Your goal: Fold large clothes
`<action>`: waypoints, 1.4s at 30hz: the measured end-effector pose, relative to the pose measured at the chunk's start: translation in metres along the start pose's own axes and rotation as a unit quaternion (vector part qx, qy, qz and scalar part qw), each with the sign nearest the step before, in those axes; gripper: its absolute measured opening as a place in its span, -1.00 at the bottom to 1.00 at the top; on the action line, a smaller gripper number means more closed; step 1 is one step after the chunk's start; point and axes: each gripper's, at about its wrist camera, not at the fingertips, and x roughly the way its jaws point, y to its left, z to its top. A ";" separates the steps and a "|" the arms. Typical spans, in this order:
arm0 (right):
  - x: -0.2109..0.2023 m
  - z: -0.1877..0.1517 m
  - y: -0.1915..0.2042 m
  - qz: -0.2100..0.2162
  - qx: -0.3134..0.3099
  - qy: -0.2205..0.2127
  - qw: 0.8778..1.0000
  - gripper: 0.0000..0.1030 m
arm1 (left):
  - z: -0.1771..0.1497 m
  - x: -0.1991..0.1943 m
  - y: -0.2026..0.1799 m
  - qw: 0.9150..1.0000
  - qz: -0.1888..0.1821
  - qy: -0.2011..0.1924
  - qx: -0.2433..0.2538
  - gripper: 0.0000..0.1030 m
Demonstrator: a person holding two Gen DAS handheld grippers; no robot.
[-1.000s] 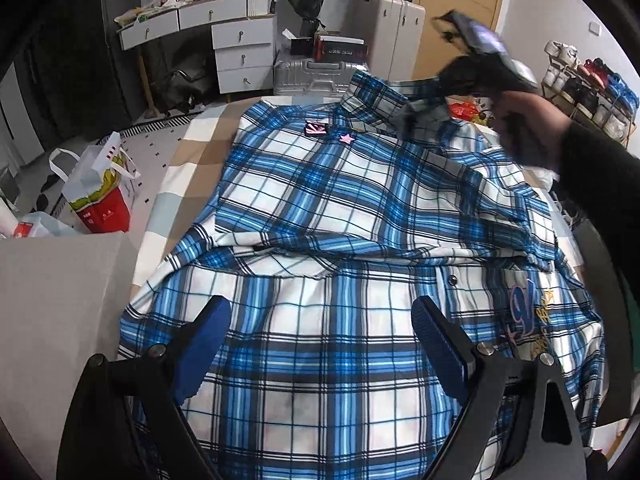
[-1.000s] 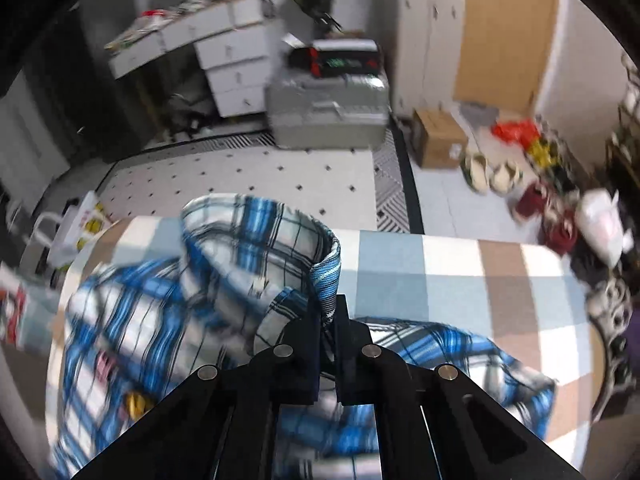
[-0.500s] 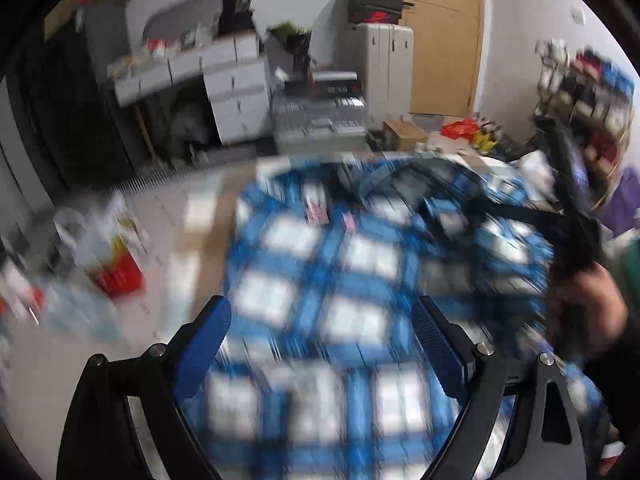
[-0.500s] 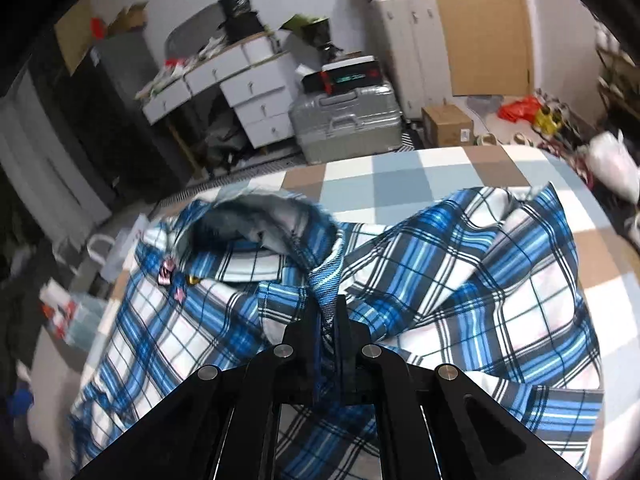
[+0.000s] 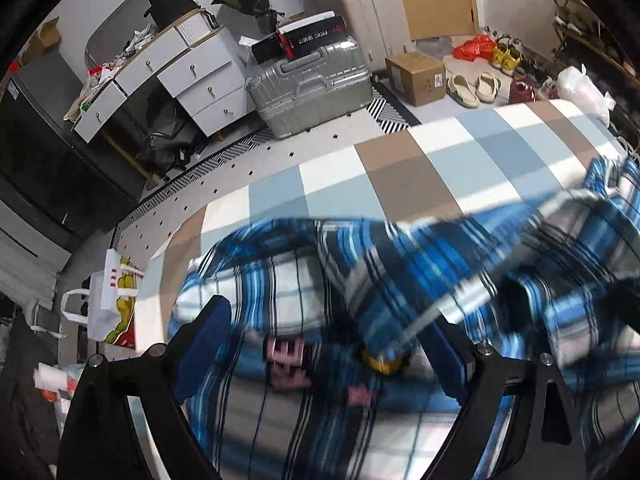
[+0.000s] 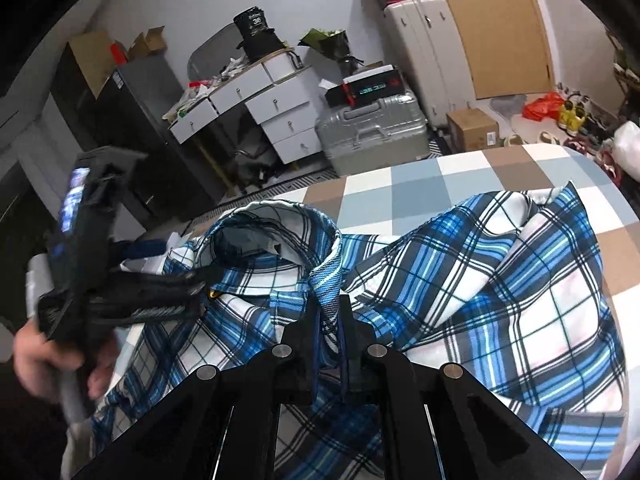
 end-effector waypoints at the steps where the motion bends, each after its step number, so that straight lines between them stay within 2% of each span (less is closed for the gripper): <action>1: 0.001 0.001 -0.001 0.001 -0.006 0.003 1.000 -0.84 | 0.000 0.001 0.000 1.000 -0.007 -0.002 0.000 0.58; 3: 0.003 0.001 -0.004 0.002 -0.013 0.008 1.000 -0.81 | -0.002 0.000 0.001 1.000 -0.013 0.012 0.004 -0.48; 5: 0.005 0.001 -0.004 0.007 -0.017 0.015 1.000 -0.72 | -0.003 -0.002 0.001 0.999 -0.028 0.025 0.002 -0.70; 7: 0.007 0.006 -0.004 0.009 -0.011 0.022 1.000 -0.43 | -0.006 -0.006 0.001 0.999 -0.026 0.017 0.006 -0.72; 9: 0.006 0.008 -0.006 0.014 0.001 0.021 1.000 0.07 | -0.007 -0.013 0.003 1.000 -0.028 0.004 0.007 -0.80; 13: 0.007 0.018 0.002 0.010 0.006 0.026 1.000 0.12 | -0.007 -0.024 0.007 0.999 -0.039 -0.001 -0.002 -0.84; 17: 0.018 0.026 0.009 -0.034 -0.005 0.047 0.998 0.12 | -0.004 -0.034 0.010 0.998 -0.055 -0.005 -0.004 -0.93; 19: 0.027 0.031 0.008 -0.062 0.002 0.061 0.996 -0.09 | -0.005 -0.042 0.012 0.998 -0.067 -0.007 -0.007 -0.95; 20: 0.029 0.032 0.006 -0.067 0.004 0.067 0.995 -0.61 | -0.005 -0.046 0.013 0.997 -0.074 -0.007 -0.008 -0.95; 21: 0.030 0.034 0.006 -0.066 0.006 0.079 0.995 -0.91 | -0.007 -0.053 0.014 0.997 -0.078 -0.013 -0.011 -0.96; 23: 0.019 0.034 0.009 -0.068 0.001 0.067 0.995 -0.92 | -0.010 -0.065 0.015 0.996 -0.087 -0.022 -0.012 -0.98; 27: -0.028 0.036 0.034 -0.068 -0.050 0.003 0.996 -0.92 | -0.025 -0.090 0.011 0.994 -0.098 -0.039 -0.007 -0.98; 34: -0.107 0.003 0.069 -0.040 -0.082 -0.052 0.994 -0.92 | -0.086 -0.137 0.005 0.988 -0.137 -0.069 -0.028 -0.98; 36: -0.127 -0.016 0.072 -0.034 -0.068 -0.063 0.995 -0.92 | -0.103 -0.145 -0.003 0.986 -0.146 -0.080 -0.024 -0.98; 38: -0.144 -0.043 0.067 -0.020 -0.018 -0.060 0.998 -0.92 | -0.120 -0.151 -0.009 0.984 -0.155 -0.084 -0.026 -0.98; 42: -0.154 -0.091 0.063 -0.018 0.030 -0.044 0.998 -0.92 | -0.153 -0.144 -0.016 0.978 -0.190 -0.060 -0.062 -0.98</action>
